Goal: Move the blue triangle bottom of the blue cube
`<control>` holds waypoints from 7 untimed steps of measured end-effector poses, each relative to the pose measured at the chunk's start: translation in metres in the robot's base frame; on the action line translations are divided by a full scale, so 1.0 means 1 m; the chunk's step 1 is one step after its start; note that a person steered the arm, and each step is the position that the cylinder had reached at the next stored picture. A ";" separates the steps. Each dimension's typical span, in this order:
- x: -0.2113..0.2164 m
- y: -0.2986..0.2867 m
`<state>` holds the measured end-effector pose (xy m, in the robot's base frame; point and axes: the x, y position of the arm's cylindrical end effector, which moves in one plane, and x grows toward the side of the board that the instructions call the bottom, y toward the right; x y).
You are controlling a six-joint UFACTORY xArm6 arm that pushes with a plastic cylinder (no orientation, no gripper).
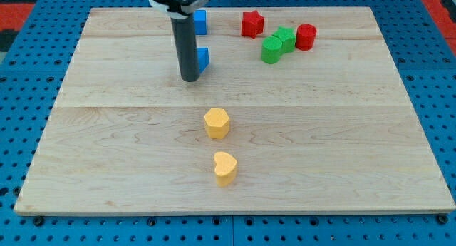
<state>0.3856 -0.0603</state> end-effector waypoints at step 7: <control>-0.084 -0.010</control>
<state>0.3018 -0.0702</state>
